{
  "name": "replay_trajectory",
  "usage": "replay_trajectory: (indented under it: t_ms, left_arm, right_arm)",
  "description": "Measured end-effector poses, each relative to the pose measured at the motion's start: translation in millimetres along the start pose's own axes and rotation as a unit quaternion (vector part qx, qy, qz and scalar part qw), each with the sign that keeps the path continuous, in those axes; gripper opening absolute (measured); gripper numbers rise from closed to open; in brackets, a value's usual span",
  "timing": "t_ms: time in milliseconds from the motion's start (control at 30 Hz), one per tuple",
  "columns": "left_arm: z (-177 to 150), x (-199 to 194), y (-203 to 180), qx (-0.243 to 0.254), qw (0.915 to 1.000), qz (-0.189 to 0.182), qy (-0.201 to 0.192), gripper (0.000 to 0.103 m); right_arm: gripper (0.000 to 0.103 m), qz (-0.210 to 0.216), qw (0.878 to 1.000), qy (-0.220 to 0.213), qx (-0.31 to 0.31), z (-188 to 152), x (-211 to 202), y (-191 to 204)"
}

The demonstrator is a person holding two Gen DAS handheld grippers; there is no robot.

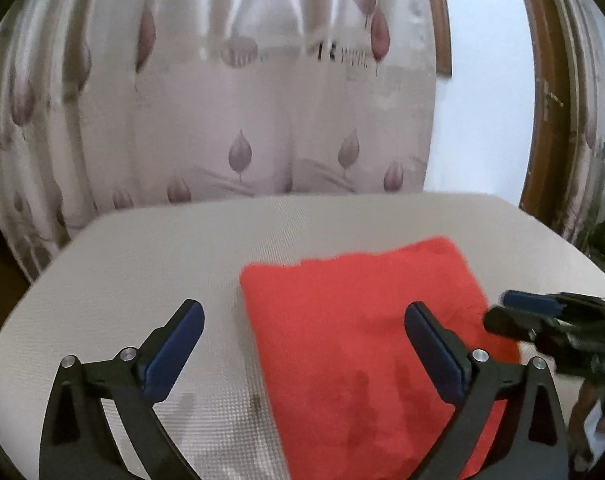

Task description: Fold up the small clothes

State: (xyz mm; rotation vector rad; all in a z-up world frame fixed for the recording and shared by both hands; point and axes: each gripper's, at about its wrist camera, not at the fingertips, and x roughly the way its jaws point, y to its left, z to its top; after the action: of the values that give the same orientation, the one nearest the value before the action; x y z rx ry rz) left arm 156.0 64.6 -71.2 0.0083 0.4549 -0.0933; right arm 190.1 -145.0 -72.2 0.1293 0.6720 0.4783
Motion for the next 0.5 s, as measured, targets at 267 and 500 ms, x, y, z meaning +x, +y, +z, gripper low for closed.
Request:
replay_trajectory:
  t_ms: [267, 500]
  left_arm:
    - [12, -39, -11, 0.002, 0.9988, 0.027, -0.042, 0.103]
    - [19, -78, -10, -0.013, 0.9951, 0.027, -0.094, 0.103]
  right_arm:
    - [0.084, -0.061, 0.993, -0.075, -0.066, -22, -52, 31]
    - [0.088, -0.063, 0.992, -0.084, -0.075, -31, -72, 34]
